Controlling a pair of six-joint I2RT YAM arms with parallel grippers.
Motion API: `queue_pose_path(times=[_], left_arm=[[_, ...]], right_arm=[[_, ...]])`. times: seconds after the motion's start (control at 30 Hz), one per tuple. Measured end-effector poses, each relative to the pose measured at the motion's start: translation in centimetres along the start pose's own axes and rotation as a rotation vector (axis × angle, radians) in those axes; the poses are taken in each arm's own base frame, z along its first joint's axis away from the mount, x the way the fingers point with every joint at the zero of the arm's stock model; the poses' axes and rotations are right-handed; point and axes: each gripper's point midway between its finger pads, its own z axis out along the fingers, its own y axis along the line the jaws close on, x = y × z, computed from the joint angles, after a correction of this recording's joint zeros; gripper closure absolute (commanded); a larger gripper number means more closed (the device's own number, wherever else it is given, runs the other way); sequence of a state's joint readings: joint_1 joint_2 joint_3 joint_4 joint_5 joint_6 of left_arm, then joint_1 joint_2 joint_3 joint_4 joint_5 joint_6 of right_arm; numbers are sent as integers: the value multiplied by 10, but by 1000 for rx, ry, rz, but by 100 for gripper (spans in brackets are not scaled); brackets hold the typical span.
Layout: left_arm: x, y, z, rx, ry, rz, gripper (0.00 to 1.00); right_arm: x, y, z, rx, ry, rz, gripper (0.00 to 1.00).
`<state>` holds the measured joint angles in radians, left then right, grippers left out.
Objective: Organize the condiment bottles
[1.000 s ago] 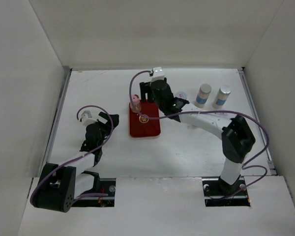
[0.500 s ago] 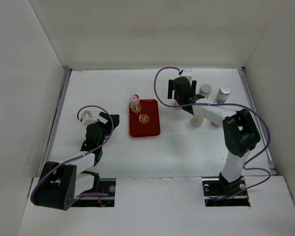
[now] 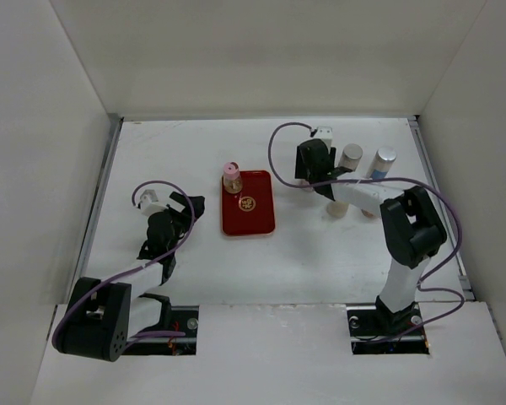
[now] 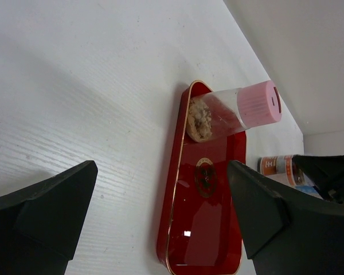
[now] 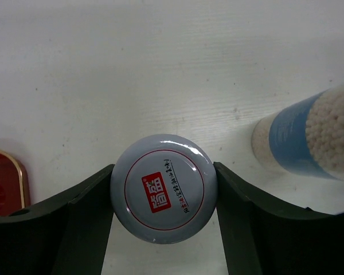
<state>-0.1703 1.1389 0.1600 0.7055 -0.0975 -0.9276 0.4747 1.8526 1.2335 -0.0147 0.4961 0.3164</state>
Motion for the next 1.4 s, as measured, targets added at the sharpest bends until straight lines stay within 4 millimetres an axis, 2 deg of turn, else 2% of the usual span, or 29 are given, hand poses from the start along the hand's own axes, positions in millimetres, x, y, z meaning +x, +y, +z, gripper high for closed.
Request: queue_pose_path(times=[0.07, 0.13, 0.23, 0.43, 0.57, 0.7, 0.9, 1.0, 1.17, 1.3, 1.4], left_arm=[[0, 0, 0, 0, -1, 0, 0], [-2, 0, 0, -1, -5, -2, 0], [-4, -1, 0, 5, -13, -3, 0], [-6, 0, 0, 2, -18, -6, 0], [-7, 0, 0, 2, -19, -7, 0], [-7, 1, 0, 0, -21, -8, 0], [-7, 0, 0, 2, -19, -8, 0], [-6, 1, 0, -1, -18, -8, 0], [-5, 3, 0, -6, -13, -7, 0], [-3, 4, 1, -11, -8, -8, 0], [-3, 4, 1, -10, -8, -9, 0]], right_arm=[[3, 6, -11, -19, -1, -20, 53], [2, 22, -23, -59, -14, -43, 53], [3, 68, -48, -160, -48, -78, 52], [13, 172, -100, -406, -70, -144, 51], [21, 211, -108, -484, -69, -158, 50], [32, 223, -97, -489, -52, -171, 48], [45, 230, -85, -480, -34, -186, 45], [44, 235, -85, -485, -37, -183, 40], [48, 244, -90, -499, -40, -184, 23], [43, 248, -96, -513, -58, -172, 19], [35, 237, -108, -513, -72, -162, 18]])
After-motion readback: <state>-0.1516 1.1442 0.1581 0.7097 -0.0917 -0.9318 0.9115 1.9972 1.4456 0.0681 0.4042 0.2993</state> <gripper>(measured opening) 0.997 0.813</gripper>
